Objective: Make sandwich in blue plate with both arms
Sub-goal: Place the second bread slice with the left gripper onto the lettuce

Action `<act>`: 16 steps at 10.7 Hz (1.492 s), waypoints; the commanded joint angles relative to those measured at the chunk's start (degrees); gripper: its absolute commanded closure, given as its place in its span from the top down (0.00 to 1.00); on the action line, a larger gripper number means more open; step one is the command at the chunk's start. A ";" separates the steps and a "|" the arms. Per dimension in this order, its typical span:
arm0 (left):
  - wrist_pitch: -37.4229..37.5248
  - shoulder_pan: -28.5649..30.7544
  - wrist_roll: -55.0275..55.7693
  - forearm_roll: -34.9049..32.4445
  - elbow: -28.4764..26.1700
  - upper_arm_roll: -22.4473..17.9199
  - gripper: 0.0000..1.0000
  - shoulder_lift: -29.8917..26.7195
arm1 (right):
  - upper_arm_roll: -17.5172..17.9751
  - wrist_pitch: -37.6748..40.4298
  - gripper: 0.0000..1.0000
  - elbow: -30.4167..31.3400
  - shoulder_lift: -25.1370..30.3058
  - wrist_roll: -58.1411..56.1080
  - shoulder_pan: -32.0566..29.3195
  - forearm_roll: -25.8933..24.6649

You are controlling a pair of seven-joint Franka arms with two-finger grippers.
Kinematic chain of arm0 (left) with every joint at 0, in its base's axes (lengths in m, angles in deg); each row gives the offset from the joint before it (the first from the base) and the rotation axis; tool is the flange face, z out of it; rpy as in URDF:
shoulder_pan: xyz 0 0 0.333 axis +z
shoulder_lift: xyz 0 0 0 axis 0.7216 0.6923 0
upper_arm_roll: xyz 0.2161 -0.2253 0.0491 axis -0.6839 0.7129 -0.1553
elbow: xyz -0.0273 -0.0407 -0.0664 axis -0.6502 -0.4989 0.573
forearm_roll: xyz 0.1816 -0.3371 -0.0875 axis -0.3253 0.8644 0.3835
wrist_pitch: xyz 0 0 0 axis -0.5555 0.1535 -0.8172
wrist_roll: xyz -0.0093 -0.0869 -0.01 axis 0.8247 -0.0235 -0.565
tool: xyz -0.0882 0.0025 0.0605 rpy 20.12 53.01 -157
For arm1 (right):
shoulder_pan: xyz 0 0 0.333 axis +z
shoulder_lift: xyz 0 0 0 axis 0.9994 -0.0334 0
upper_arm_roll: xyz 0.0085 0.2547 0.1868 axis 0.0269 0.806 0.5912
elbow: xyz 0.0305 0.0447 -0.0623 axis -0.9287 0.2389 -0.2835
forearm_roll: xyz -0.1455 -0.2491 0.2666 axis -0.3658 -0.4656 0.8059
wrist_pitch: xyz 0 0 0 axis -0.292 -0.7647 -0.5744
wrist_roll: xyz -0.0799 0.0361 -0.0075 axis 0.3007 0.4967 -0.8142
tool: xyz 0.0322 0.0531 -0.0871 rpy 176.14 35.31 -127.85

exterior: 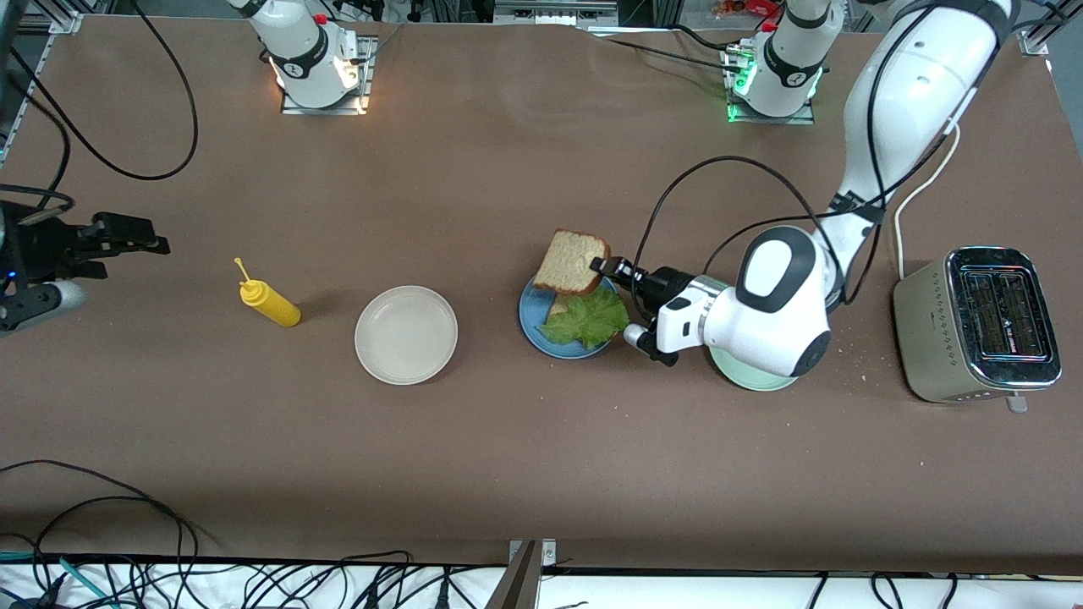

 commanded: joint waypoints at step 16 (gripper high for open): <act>0.68 -0.03 -2.81 -15.82 1.87 -4.91 1.00 0.09 | 8.20 -27.36 1.00 33.27 14.28 20.14 -2.23 -5.31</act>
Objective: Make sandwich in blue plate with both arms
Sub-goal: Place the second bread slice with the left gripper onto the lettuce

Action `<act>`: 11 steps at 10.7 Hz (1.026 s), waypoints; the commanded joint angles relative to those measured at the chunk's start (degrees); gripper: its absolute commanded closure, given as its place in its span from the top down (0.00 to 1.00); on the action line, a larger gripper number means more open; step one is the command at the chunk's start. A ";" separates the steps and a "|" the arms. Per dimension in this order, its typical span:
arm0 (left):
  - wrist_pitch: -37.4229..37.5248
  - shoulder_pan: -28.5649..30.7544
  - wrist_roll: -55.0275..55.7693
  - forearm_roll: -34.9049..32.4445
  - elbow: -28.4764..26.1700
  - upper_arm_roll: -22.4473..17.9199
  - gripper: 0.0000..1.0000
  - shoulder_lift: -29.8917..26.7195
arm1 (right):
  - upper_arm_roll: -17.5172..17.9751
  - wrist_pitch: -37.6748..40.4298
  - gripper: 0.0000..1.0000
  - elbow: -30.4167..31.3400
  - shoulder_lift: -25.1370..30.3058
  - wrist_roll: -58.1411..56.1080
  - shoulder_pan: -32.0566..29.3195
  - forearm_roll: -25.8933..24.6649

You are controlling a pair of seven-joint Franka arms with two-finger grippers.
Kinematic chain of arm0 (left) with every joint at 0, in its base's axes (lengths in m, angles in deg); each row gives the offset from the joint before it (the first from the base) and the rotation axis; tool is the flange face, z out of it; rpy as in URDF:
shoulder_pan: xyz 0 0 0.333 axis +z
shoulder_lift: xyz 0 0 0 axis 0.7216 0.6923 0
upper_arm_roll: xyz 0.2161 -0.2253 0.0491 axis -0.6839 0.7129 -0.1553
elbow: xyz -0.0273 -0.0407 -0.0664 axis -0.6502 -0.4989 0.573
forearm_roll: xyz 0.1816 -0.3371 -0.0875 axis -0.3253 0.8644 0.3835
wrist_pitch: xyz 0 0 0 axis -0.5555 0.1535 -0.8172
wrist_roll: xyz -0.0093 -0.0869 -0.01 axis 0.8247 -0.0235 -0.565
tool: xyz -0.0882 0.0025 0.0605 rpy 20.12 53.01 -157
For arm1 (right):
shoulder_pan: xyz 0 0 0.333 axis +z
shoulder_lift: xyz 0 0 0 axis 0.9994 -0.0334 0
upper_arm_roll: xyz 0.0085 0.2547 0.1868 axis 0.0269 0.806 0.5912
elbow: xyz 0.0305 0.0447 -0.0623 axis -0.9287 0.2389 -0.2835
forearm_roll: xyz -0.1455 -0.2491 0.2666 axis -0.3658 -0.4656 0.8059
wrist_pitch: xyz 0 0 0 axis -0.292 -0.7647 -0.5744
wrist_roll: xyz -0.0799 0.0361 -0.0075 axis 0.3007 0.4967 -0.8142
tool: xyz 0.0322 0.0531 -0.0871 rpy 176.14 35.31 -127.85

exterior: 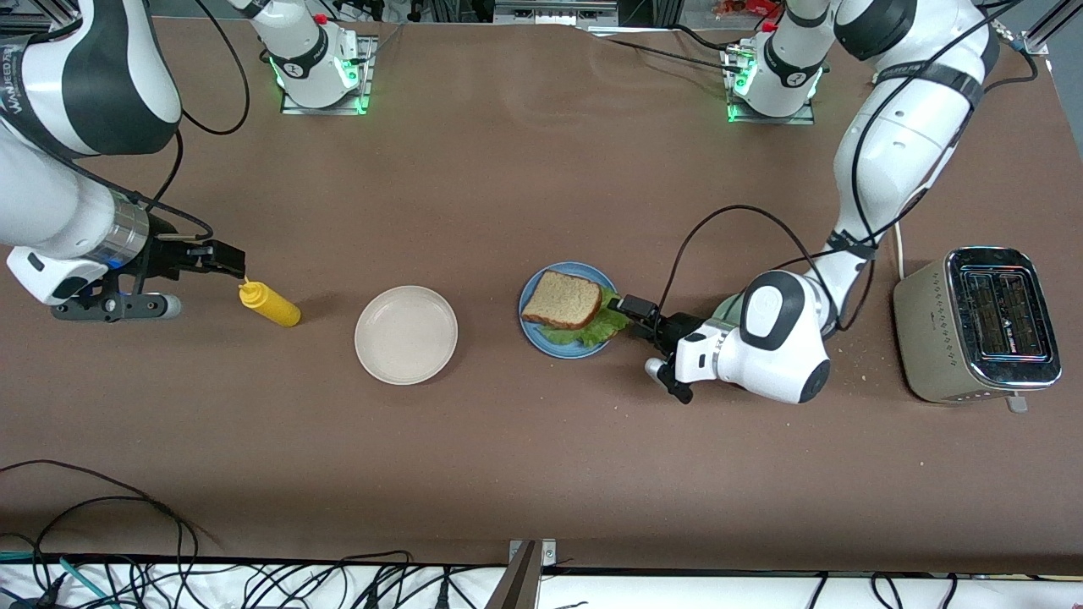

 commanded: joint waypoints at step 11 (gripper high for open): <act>23.50 0.39 28.00 -35.53 -0.67 -3.54 1.00 -36.40 | 0.29 -0.30 1.00 1.08 1.29 -0.31 -0.25 0.56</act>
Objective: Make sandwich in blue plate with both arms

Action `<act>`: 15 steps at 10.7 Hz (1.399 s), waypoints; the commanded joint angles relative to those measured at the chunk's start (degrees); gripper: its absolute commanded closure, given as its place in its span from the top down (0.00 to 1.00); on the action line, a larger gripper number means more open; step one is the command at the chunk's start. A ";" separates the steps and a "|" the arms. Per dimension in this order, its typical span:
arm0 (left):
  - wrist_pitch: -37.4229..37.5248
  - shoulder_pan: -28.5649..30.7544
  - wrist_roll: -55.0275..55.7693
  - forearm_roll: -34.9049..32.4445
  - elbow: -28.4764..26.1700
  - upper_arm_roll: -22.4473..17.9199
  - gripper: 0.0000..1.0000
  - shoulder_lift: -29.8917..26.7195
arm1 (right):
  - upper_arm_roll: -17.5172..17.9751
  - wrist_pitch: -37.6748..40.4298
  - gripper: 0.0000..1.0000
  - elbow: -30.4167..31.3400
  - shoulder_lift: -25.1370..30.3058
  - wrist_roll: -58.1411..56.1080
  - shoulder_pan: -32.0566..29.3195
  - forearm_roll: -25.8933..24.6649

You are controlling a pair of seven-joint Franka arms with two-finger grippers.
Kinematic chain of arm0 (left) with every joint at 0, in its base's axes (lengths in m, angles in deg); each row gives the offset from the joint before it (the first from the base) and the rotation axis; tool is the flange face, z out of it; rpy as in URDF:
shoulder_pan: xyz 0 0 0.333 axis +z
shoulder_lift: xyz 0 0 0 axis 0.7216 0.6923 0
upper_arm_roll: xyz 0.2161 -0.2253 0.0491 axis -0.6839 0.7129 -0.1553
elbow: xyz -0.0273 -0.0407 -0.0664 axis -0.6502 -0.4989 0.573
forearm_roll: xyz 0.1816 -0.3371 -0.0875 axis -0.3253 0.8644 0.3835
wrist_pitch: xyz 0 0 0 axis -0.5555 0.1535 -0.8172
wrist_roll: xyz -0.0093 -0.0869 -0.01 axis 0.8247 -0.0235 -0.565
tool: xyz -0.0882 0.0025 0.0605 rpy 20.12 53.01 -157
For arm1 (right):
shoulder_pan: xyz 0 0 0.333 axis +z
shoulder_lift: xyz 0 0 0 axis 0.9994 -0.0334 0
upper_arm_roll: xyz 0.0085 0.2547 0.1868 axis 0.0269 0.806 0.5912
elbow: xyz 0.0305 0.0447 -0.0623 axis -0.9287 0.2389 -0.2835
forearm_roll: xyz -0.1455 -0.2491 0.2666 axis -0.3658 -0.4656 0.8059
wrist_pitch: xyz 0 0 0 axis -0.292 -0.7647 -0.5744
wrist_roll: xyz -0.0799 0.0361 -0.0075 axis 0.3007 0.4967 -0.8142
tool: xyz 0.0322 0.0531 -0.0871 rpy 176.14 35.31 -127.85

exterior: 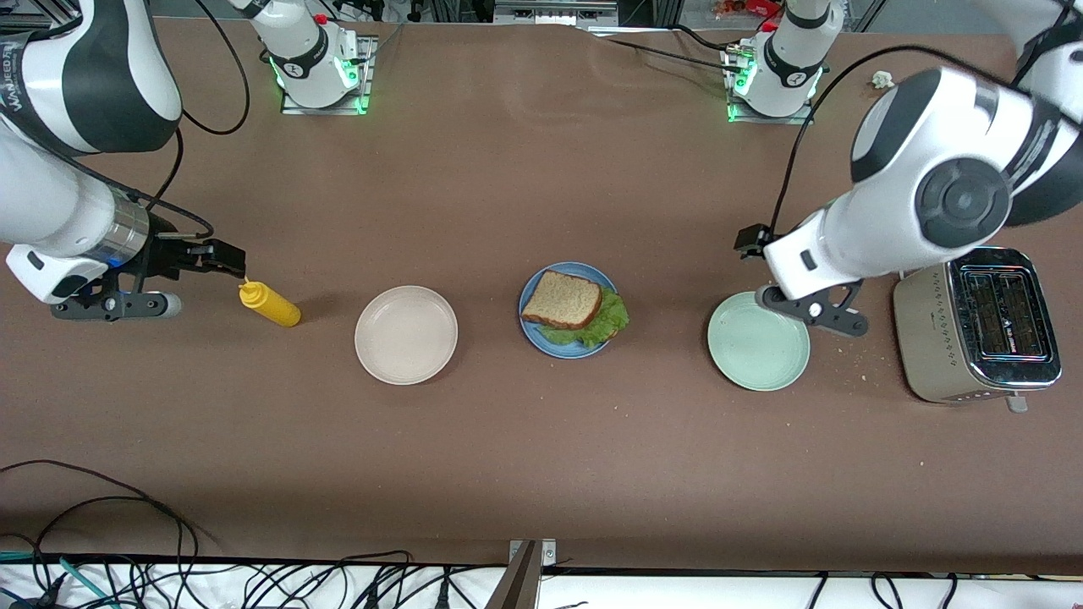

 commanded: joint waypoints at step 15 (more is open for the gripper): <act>-8.34 -6.97 -5.24 7.80 -21.47 -20.29 1.00 -26.18 | 0.49 -0.57 1.00 2.64 2.32 0.33 -0.09 0.30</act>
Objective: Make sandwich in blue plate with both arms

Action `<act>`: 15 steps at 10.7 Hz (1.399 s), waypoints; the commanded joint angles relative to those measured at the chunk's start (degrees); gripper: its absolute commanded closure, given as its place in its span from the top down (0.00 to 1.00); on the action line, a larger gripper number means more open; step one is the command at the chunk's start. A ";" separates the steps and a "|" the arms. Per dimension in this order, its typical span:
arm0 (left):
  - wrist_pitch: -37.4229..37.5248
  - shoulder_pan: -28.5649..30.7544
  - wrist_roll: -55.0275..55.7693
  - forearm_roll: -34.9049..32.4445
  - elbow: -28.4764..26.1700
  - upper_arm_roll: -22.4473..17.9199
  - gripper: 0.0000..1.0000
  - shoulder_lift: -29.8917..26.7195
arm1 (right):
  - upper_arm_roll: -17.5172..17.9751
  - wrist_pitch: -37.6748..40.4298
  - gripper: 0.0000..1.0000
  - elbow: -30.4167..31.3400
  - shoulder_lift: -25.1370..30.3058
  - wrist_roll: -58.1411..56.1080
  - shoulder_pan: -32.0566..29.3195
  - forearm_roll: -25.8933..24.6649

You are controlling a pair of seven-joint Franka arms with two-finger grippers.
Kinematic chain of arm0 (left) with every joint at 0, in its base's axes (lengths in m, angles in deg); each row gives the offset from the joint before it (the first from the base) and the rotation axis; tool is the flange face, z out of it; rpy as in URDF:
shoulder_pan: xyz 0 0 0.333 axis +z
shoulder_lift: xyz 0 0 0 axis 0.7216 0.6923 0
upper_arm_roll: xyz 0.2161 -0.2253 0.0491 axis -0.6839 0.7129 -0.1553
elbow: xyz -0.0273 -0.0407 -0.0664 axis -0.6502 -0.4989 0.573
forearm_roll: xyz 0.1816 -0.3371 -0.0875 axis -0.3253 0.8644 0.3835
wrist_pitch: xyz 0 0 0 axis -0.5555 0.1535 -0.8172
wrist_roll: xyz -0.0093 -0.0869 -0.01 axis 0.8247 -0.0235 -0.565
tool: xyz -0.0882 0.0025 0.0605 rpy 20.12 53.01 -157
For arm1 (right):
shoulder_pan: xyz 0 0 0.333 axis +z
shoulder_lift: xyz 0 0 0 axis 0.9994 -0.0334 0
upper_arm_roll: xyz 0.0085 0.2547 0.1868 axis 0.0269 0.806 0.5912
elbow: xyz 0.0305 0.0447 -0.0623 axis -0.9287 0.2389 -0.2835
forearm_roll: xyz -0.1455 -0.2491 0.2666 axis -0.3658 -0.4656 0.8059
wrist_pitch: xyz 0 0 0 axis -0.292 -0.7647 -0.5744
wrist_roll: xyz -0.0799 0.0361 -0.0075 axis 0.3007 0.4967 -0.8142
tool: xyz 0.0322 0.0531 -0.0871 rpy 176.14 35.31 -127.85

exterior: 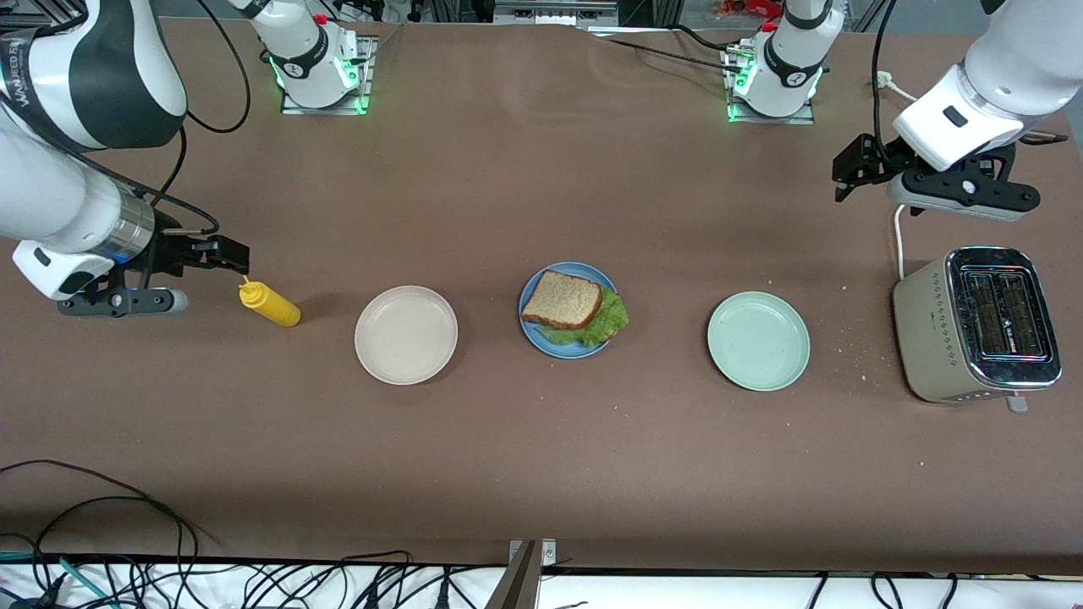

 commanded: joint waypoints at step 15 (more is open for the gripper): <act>3.26 1.69 -0.19 4.01 1.83 -0.42 1.00 1.13 | 0.68 -0.56 1.00 1.05 1.53 0.21 -0.03 -0.49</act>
